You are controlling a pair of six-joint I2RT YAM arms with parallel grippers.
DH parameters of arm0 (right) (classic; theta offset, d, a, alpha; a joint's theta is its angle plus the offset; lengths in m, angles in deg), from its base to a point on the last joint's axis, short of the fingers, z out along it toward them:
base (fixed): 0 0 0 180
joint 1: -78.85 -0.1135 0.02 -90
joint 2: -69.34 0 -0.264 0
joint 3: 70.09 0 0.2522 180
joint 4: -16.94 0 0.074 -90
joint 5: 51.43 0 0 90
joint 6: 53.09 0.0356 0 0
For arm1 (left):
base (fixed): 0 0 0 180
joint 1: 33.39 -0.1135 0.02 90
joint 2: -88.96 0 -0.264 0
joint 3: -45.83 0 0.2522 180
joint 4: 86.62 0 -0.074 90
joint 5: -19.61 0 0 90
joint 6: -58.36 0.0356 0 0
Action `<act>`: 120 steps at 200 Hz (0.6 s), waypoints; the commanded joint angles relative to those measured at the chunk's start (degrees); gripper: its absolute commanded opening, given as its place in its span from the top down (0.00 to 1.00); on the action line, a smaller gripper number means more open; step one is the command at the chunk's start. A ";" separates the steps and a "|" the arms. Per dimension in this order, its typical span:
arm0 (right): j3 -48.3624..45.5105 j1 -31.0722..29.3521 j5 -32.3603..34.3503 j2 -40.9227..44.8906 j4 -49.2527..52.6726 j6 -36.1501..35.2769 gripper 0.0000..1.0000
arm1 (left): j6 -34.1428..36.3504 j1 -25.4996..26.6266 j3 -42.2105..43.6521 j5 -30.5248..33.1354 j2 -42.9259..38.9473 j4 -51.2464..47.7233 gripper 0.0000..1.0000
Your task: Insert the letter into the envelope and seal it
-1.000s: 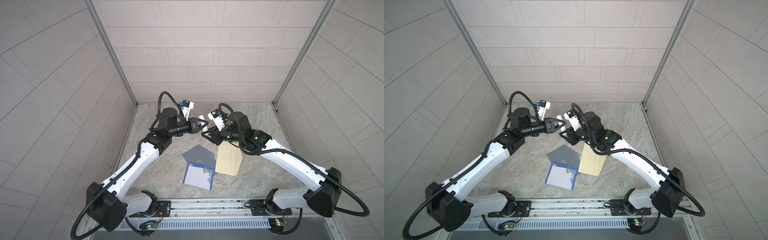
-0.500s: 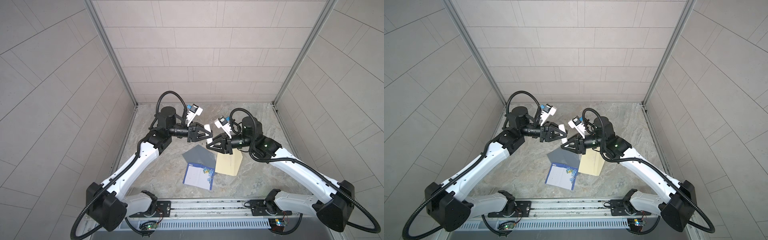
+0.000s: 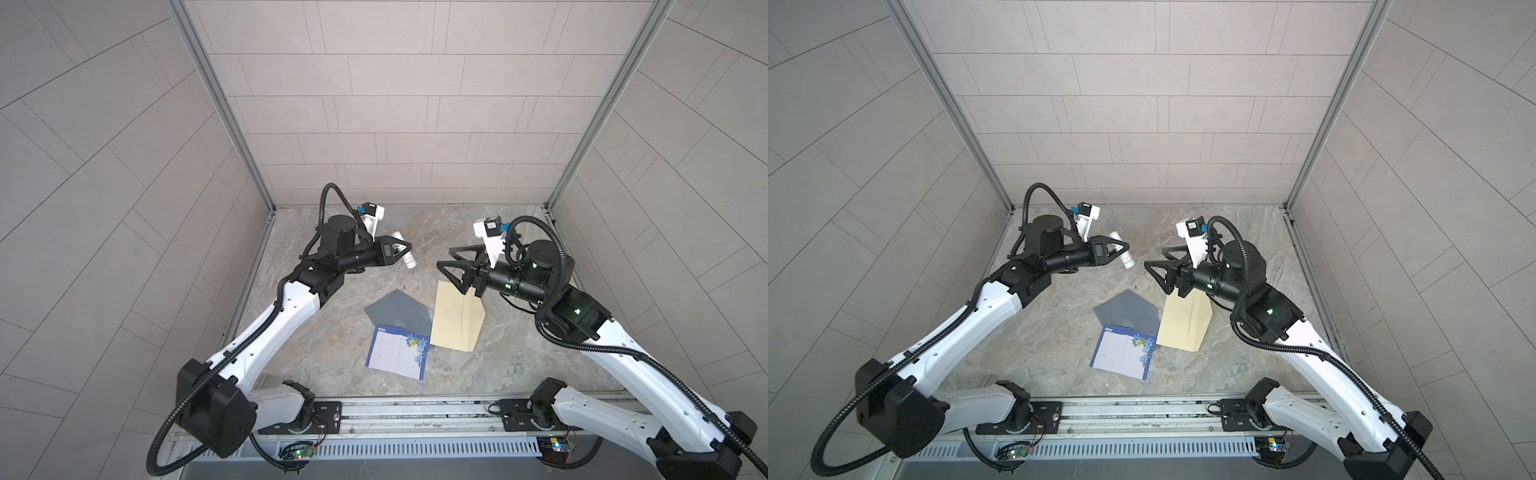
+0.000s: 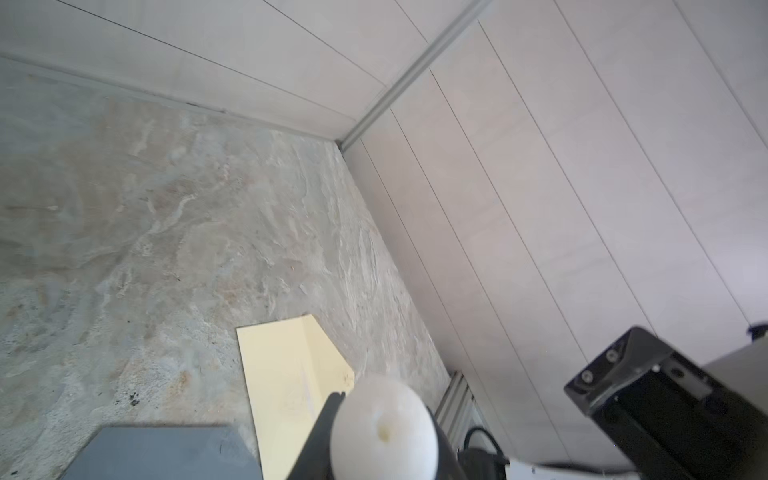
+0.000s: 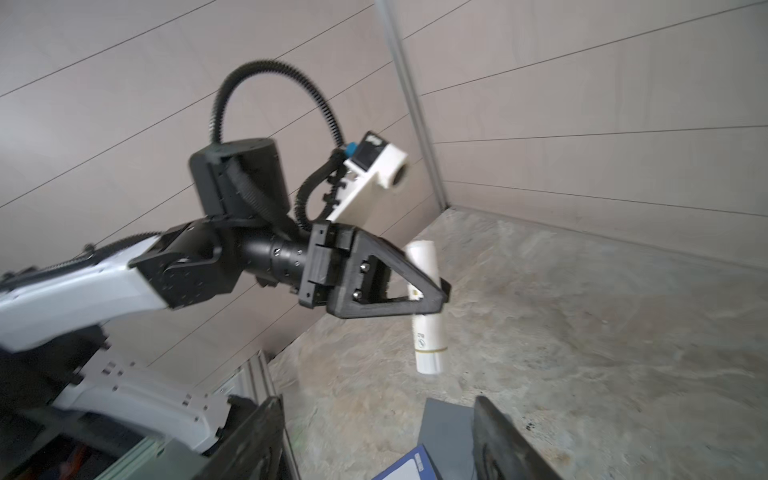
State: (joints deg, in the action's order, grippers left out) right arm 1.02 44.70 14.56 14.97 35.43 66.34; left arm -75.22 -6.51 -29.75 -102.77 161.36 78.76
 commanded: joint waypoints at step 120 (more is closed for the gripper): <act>-8.41 -0.59 8.16 -13.83 -32.70 24.25 0.32 | -33.74 0.05 6.21 10.39 3.31 24.61 1.00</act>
State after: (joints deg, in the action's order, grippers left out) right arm -9.01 44.35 23.15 2.67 6.87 88.64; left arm -104.75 -6.51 -24.28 -92.39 164.38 96.44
